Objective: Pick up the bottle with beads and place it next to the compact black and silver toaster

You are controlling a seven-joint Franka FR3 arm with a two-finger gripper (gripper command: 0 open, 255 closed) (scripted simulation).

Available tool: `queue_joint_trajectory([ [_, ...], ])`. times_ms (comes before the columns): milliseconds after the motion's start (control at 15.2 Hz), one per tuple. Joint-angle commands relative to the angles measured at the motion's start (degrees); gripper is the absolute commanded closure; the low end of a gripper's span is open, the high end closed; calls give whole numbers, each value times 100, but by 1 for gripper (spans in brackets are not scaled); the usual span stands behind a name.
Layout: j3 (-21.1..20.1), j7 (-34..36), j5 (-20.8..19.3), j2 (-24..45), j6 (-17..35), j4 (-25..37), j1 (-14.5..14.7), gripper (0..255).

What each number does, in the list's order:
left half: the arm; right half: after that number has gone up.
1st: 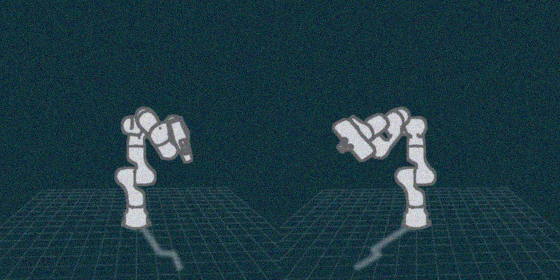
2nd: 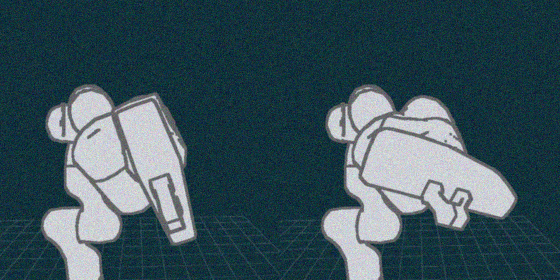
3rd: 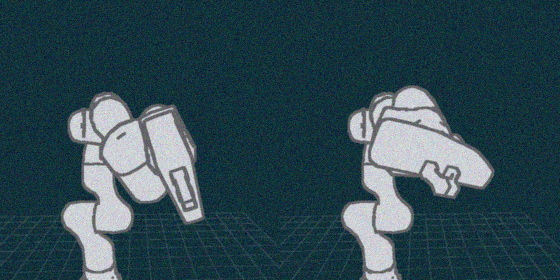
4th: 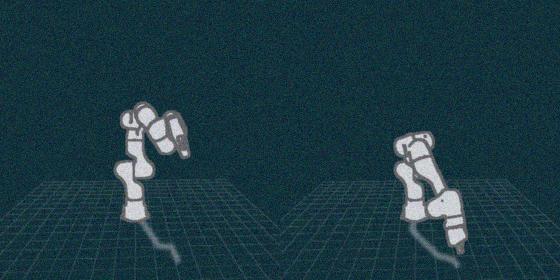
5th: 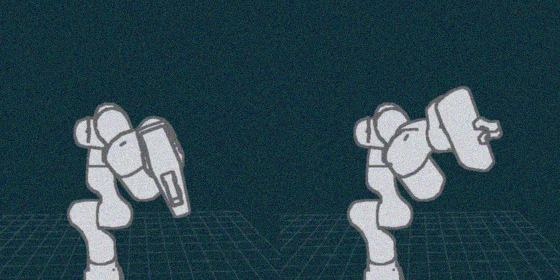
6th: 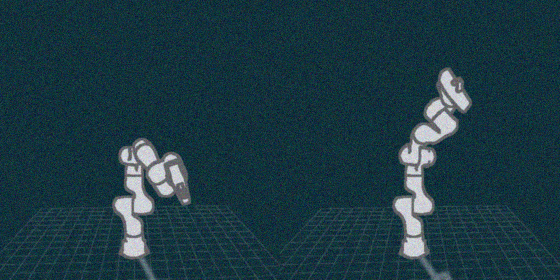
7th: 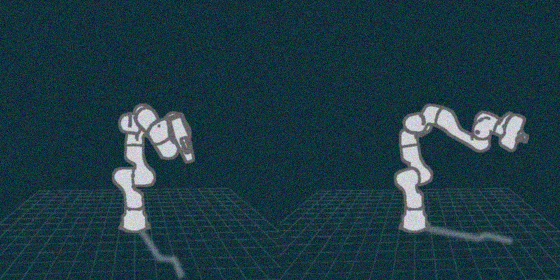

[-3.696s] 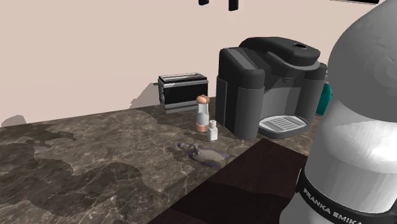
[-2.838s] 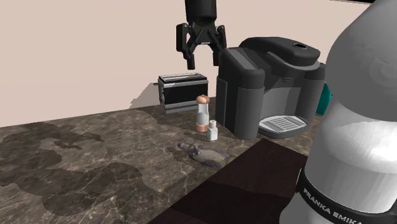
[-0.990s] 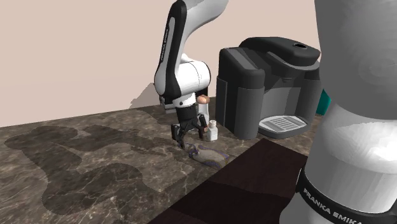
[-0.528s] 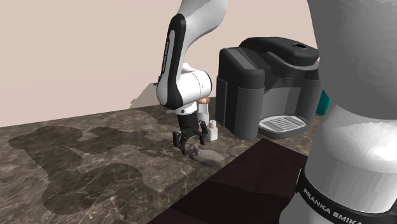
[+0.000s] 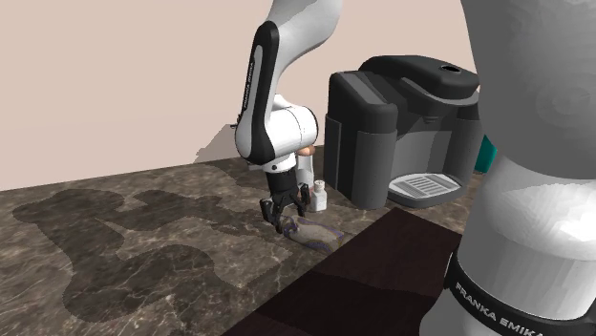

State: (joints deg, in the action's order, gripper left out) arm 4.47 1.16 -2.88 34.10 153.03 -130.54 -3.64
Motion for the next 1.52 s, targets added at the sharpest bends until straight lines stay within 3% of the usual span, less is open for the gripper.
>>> queue_joint_trajectory([
  [0,1,0,0,0,-1,0,0,255],
  [462,0,0,0,1,0,0,0,255],
  [1452,61,-15,-56,-1225,-884,-341,50,255],
])
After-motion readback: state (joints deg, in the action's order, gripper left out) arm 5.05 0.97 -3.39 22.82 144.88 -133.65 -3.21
